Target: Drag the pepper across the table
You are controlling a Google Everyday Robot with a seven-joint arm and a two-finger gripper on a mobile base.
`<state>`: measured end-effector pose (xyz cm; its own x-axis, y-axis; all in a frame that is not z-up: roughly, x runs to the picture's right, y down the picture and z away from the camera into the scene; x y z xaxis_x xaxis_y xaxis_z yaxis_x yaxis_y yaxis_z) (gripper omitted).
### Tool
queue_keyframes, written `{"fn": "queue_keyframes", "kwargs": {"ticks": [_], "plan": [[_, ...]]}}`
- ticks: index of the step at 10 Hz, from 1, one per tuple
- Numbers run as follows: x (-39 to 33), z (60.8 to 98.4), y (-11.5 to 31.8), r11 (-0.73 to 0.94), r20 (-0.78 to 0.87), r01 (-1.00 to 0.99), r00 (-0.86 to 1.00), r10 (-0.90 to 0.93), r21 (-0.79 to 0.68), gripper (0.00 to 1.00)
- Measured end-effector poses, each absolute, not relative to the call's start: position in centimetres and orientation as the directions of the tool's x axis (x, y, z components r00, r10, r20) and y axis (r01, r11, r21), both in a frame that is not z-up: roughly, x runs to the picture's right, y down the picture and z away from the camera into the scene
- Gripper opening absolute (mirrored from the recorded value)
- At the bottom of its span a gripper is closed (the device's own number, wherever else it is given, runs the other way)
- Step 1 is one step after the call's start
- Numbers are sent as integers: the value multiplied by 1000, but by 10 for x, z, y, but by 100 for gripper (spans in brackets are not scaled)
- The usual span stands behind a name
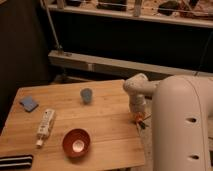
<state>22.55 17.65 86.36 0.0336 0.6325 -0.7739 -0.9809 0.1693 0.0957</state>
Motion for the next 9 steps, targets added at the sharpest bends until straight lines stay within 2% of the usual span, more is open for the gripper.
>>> {"fn": "queue_keyframes", "kwargs": {"ticks": [1, 2, 3, 6, 7, 9], "plan": [[237, 860, 180, 161, -776, -981, 16, 631, 110, 26], [247, 857, 183, 156, -779, -980, 2, 627, 124, 34], [257, 853, 187, 151, -786, -979, -16, 618, 139, 46], [272, 848, 193, 140, -798, -976, -49, 601, 165, 76], [276, 847, 194, 135, -800, -975, -62, 597, 176, 80], [280, 845, 197, 131, -804, -973, -78, 589, 190, 80]]}}
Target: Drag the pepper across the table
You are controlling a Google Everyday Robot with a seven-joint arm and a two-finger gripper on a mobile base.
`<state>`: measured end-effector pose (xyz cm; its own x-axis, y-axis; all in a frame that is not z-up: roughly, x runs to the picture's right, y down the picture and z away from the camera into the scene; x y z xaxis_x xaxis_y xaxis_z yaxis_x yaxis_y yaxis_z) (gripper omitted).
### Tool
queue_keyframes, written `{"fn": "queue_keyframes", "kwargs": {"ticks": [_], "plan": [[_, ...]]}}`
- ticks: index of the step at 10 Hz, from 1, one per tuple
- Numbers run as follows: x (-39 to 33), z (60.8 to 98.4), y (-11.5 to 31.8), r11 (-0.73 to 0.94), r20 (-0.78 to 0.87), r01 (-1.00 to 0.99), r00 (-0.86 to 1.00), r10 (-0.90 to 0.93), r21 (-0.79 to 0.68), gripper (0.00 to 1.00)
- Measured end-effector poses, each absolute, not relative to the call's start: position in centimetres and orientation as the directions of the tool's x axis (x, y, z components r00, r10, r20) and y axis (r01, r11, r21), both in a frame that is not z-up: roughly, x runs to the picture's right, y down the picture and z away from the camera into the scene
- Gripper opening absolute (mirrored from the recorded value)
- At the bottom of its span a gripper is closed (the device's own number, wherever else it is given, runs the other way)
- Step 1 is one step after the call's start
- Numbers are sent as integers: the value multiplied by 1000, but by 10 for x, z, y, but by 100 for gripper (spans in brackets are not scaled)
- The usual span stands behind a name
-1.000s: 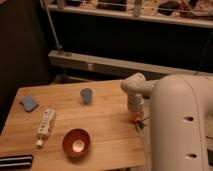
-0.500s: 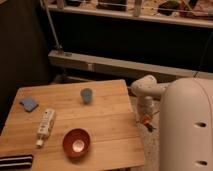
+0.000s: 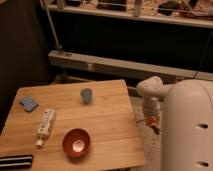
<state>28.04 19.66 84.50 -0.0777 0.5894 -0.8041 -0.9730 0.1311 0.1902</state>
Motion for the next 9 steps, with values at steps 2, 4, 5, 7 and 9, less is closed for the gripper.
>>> {"fn": "queue_keyframes", "kwargs": {"ticks": [2, 4, 5, 7, 9], "plan": [[283, 843, 199, 132, -809, -972, -84, 582, 196, 80], [283, 840, 198, 138, -812, -971, -83, 578, 197, 80], [281, 839, 197, 140, -813, -971, -81, 576, 196, 80], [274, 835, 192, 151, -812, -971, -64, 580, 184, 80], [255, 832, 182, 147, -807, -979, -28, 590, 142, 80]]}}
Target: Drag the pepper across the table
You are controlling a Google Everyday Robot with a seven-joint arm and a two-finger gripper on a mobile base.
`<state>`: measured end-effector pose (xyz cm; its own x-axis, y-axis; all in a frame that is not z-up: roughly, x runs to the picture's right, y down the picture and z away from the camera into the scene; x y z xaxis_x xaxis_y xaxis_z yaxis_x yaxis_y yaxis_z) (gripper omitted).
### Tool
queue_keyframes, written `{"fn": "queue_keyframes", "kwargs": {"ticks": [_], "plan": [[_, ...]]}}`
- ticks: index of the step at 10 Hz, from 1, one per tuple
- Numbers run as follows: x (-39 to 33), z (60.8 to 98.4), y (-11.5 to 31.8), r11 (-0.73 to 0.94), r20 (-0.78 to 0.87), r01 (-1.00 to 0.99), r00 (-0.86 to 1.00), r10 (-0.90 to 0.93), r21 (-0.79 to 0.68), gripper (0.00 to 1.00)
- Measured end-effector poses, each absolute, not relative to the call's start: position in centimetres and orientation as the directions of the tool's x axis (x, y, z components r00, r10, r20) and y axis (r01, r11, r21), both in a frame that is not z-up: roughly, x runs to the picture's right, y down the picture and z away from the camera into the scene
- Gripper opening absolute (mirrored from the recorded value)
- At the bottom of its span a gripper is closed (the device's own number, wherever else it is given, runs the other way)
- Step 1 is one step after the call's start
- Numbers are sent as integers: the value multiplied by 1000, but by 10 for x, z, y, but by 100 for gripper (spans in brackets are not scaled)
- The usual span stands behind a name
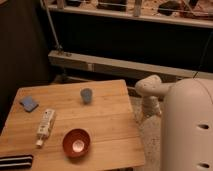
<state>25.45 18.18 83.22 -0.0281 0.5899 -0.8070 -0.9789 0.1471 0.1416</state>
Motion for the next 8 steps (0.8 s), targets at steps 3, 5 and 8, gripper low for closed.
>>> {"fn": "queue_keyframes", "kwargs": {"ticks": [3, 5, 8], "plan": [[257, 832, 183, 146, -807, -979, -31, 589, 144, 80], [255, 833, 183, 148, -807, -979, -27, 589, 141, 80], [255, 833, 183, 148, -808, -979, -27, 589, 141, 80]]}}
